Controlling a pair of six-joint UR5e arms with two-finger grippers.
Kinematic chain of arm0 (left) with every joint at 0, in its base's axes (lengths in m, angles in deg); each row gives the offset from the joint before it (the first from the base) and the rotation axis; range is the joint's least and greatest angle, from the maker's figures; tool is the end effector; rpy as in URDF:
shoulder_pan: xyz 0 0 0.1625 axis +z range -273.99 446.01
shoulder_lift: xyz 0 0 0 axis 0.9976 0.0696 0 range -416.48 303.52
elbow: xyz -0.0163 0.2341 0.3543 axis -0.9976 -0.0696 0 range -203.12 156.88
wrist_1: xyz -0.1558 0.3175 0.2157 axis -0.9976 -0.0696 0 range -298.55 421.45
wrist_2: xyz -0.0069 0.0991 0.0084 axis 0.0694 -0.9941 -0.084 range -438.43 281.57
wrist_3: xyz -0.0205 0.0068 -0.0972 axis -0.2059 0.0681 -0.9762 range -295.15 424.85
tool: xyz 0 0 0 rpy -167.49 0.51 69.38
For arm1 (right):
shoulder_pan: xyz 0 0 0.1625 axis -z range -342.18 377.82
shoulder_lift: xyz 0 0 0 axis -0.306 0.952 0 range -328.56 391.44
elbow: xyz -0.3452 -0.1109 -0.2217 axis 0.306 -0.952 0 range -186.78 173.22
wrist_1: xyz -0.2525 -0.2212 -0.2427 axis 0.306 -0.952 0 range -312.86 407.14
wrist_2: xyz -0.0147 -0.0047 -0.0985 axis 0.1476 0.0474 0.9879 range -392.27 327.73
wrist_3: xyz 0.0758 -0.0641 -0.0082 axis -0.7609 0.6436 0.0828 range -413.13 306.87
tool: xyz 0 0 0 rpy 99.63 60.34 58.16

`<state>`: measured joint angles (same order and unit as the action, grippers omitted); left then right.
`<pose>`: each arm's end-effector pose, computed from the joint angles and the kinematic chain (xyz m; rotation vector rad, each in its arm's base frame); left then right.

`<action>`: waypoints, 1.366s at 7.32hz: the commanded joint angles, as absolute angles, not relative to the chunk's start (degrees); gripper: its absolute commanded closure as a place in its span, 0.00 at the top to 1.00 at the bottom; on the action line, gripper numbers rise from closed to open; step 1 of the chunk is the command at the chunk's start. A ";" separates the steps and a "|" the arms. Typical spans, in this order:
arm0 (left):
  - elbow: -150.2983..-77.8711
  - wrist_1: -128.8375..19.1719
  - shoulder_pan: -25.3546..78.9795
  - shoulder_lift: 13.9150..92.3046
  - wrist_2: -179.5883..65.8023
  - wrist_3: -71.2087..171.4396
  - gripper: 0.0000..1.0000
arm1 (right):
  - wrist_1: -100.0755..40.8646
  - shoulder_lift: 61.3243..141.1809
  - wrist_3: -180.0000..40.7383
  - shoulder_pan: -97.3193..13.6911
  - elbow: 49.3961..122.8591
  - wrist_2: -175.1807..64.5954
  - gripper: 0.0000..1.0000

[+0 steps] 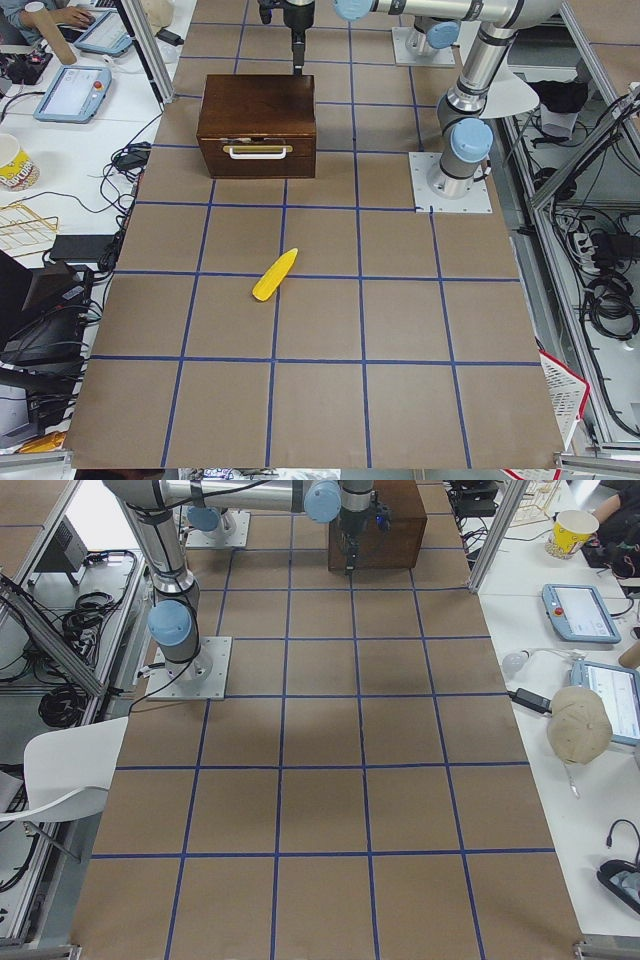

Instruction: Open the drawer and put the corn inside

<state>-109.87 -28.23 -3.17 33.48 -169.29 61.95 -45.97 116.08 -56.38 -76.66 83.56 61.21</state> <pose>-0.1246 -0.4989 0.5168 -0.1020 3.1245 -0.0986 0.1678 -0.5135 0.4427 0.0351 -3.0772 -0.0631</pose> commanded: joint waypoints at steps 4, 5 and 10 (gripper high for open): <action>-109.70 -27.32 -2.94 33.86 -169.13 61.94 1.00 | -46.02 116.08 -56.38 -76.67 83.57 61.16 1.00; -108.99 -27.84 -2.94 33.95 -169.13 61.95 1.00 | -45.94 116.08 -56.38 -76.67 83.57 61.16 1.00; -107.23 -29.10 3.71 38.42 -166.95 70.36 1.00 | -45.93 116.08 -56.38 -76.67 83.57 61.16 1.00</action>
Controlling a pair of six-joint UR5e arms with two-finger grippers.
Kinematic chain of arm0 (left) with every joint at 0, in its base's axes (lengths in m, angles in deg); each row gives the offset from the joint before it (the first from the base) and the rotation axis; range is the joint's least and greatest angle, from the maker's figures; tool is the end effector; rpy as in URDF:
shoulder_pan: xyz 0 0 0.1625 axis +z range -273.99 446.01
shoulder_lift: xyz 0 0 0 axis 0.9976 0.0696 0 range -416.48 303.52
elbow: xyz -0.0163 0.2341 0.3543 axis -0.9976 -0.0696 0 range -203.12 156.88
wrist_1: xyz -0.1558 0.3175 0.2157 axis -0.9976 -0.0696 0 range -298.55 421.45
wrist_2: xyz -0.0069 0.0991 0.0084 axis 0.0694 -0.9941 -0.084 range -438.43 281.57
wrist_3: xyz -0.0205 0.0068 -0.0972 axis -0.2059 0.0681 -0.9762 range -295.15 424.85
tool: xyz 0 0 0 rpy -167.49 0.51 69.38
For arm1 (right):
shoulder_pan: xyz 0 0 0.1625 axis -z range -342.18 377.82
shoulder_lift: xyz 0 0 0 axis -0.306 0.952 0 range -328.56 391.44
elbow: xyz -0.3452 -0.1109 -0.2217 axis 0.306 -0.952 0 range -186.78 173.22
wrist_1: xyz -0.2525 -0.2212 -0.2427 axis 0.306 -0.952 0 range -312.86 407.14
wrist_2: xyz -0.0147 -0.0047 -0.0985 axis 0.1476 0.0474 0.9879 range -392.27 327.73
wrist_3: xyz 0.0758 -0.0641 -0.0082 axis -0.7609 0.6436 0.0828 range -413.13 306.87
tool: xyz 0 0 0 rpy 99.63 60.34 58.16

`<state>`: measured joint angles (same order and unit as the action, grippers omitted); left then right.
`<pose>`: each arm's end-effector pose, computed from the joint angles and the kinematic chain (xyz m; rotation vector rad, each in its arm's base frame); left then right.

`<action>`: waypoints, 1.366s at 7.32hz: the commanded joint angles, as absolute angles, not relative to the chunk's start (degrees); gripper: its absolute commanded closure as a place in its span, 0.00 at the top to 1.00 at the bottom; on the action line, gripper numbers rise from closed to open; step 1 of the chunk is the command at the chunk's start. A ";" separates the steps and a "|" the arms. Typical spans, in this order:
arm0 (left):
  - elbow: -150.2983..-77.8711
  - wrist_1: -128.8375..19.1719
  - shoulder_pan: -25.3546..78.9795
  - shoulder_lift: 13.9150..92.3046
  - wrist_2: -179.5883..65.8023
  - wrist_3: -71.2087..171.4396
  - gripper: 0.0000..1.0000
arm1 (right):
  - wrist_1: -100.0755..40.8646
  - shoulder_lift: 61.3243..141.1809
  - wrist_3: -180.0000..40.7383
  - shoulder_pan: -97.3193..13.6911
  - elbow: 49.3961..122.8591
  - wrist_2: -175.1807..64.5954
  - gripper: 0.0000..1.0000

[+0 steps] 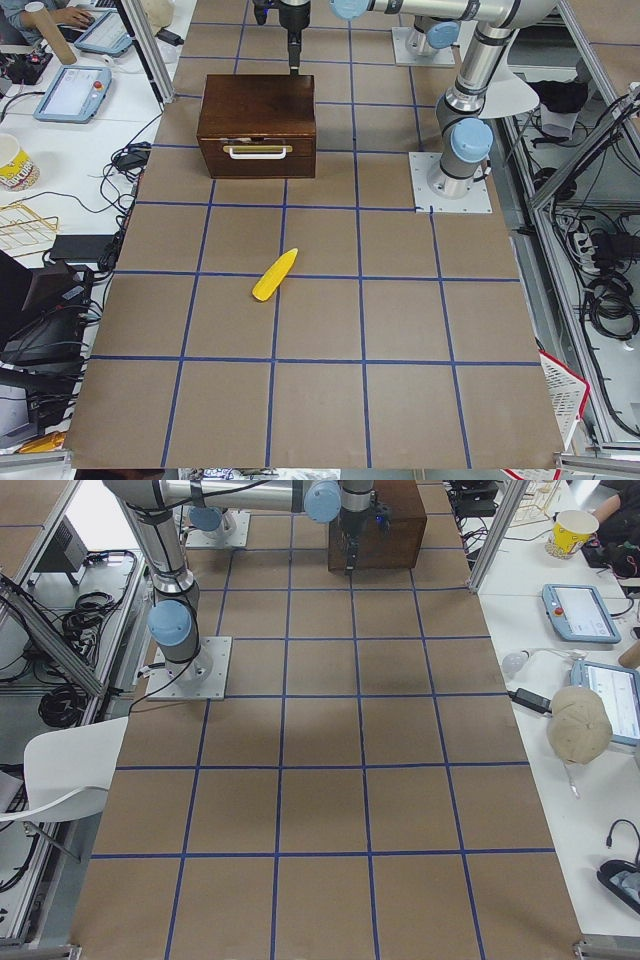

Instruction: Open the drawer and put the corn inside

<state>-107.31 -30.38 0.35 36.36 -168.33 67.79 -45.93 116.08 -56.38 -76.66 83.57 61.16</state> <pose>-0.0941 -0.5230 0.5096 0.0381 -3.1407 0.0310 0.1679 -0.5134 0.4426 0.0351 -3.0779 -0.0646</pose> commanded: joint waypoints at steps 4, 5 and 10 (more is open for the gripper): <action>-107.14 -24.61 16.46 44.31 -162.80 82.92 1.00 | -45.93 116.08 -56.38 -76.67 83.49 61.33 1.00; -107.23 -23.21 18.84 46.24 -160.45 85.39 1.00 | -46.02 116.08 -56.38 -76.67 83.57 61.33 1.00; -108.80 -19.24 21.49 53.11 -156.03 86.38 1.00 | -45.93 116.08 -56.38 -76.67 83.57 61.25 1.00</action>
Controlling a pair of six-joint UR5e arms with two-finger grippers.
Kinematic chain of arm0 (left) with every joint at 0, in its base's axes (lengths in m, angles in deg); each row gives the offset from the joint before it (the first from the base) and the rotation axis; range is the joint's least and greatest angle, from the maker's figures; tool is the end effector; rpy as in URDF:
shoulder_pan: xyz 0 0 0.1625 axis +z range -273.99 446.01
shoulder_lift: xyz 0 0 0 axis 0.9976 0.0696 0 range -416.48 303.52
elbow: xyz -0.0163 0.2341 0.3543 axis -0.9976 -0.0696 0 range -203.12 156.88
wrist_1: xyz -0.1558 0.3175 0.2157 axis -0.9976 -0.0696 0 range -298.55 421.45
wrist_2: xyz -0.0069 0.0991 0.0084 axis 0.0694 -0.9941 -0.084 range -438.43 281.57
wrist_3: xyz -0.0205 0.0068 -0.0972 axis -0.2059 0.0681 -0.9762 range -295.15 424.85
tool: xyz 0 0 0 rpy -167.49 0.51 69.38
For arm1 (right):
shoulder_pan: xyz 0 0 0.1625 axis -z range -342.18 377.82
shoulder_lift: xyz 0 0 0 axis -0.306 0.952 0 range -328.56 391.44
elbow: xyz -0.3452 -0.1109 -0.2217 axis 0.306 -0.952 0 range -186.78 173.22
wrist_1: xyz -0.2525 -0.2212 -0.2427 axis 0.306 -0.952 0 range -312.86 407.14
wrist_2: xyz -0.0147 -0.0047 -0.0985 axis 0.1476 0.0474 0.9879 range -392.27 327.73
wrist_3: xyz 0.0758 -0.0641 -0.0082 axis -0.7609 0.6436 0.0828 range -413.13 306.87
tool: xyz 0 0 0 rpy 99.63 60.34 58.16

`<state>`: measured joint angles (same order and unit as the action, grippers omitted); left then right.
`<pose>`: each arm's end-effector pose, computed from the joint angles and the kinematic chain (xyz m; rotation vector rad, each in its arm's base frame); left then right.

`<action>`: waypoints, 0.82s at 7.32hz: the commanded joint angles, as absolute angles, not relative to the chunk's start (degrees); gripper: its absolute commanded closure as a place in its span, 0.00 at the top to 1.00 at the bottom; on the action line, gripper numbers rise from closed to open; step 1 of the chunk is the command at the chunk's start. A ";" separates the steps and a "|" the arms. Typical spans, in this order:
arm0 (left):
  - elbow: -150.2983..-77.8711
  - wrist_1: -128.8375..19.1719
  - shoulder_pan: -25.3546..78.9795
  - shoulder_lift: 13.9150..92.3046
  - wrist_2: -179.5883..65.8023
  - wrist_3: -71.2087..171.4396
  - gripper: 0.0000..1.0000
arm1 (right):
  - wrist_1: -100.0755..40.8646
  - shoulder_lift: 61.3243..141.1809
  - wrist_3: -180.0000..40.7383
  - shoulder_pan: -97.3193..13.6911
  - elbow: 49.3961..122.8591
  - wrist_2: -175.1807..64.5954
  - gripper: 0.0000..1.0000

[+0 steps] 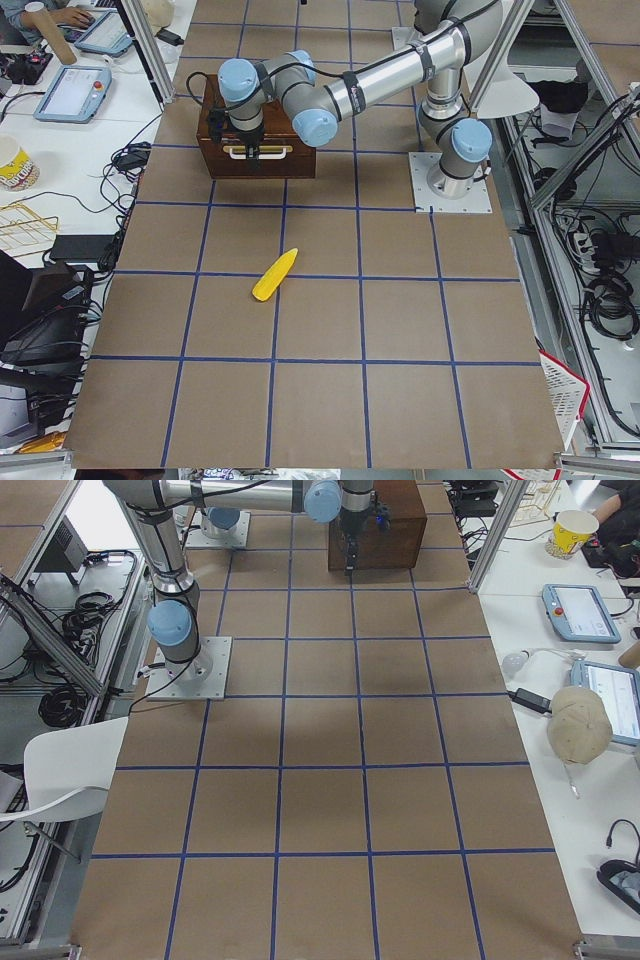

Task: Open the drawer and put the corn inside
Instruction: 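Move the left gripper down beside the cabinet to the white drawer handle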

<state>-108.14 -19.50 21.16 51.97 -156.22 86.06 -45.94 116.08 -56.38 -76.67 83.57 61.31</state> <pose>0.1186 -0.6158 0.3695 0.1120 -2.9133 0.0189 0.1677 -0.5134 0.4426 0.0354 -3.0753 -0.0640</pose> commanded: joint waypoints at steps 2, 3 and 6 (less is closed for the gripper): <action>-109.94 -19.06 21.67 54.34 -151.15 86.38 1.00 | -45.93 116.08 -56.38 -76.67 83.57 61.25 1.00; -109.95 -18.97 21.59 54.78 -150.76 88.03 1.00 | -45.93 116.08 -56.38 -76.67 83.57 61.25 1.00; -110.13 -18.97 21.67 55.66 -150.94 91.47 1.00 | -45.93 116.08 -56.38 -76.67 83.57 61.16 1.00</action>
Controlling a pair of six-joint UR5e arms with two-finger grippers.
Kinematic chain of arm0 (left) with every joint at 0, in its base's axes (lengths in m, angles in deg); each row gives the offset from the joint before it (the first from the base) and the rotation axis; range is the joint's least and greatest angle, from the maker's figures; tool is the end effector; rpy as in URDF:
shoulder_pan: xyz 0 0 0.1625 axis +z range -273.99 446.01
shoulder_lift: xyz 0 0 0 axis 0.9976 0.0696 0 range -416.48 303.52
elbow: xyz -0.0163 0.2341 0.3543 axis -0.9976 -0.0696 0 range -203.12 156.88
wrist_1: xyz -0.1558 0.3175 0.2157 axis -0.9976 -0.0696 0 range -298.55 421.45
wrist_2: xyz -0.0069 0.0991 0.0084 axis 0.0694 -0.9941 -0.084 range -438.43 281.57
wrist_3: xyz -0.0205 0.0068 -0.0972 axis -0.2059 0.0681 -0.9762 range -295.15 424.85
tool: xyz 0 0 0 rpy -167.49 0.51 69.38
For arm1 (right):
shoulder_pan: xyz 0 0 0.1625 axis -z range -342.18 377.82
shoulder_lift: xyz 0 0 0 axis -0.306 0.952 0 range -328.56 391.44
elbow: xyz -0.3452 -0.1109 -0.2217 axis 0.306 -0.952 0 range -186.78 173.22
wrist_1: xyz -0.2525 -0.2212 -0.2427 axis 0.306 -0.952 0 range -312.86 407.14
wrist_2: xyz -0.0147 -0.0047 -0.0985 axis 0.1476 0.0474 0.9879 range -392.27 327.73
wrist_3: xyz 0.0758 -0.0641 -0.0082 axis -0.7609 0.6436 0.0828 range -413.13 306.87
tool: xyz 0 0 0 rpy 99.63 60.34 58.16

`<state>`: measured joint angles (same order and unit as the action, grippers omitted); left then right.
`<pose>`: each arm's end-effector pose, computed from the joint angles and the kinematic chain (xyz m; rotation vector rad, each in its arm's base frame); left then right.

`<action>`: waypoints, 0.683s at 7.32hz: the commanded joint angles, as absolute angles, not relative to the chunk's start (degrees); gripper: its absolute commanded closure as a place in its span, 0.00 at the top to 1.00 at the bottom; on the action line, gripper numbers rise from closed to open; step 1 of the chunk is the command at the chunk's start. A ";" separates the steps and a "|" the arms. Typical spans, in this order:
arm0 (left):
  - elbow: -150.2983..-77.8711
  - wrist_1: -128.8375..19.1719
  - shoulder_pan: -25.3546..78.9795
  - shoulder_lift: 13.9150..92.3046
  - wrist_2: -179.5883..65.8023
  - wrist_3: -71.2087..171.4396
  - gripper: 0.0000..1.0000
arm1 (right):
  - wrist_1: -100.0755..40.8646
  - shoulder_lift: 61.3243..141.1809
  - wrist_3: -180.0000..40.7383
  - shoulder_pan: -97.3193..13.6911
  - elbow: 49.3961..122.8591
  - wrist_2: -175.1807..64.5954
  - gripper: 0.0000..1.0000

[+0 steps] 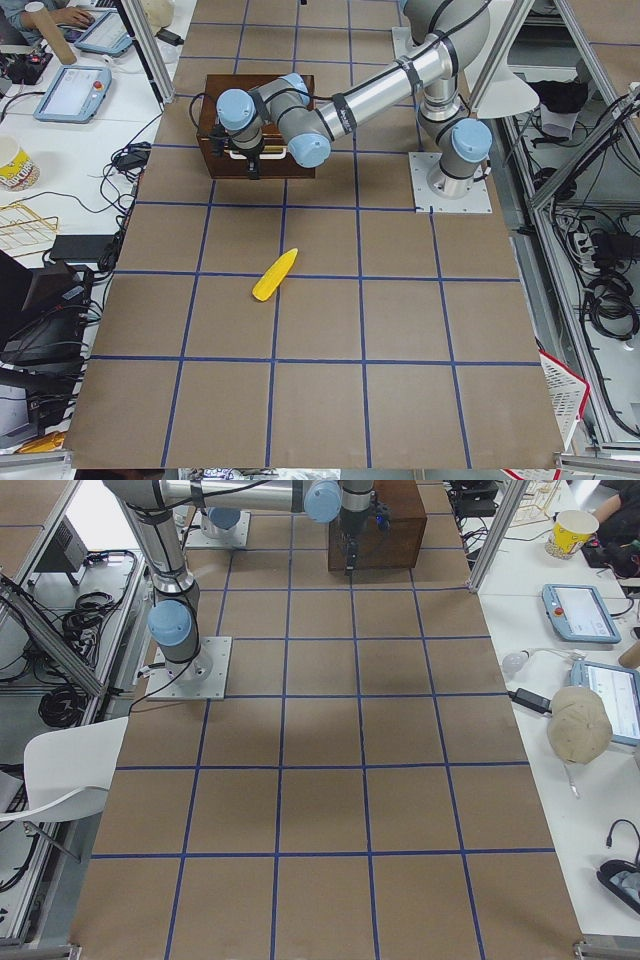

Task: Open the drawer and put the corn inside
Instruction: 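Move the left gripper down beside the cabinet to the white drawer handle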

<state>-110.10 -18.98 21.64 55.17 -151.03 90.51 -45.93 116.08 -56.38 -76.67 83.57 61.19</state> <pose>0.1177 -0.6223 0.3226 0.0330 -2.8002 -0.0149 0.1679 -0.5134 0.4426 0.0354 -3.0774 -0.0645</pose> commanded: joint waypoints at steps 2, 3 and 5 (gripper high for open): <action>-110.13 -18.97 21.67 56.10 -151.02 94.29 1.00 | -45.93 116.08 -56.38 -76.67 83.57 61.16 1.00; -110.21 -19.06 21.67 56.80 -150.85 94.20 1.00 | -45.93 116.08 -56.38 -76.67 83.57 61.16 1.00; -110.13 -19.06 21.67 57.33 -150.76 93.41 1.00 | -45.93 116.08 -56.38 -76.67 83.57 61.16 1.00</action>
<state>-110.15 -19.05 21.67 56.94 -150.81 93.80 -45.93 116.08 -56.38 -76.66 83.57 61.16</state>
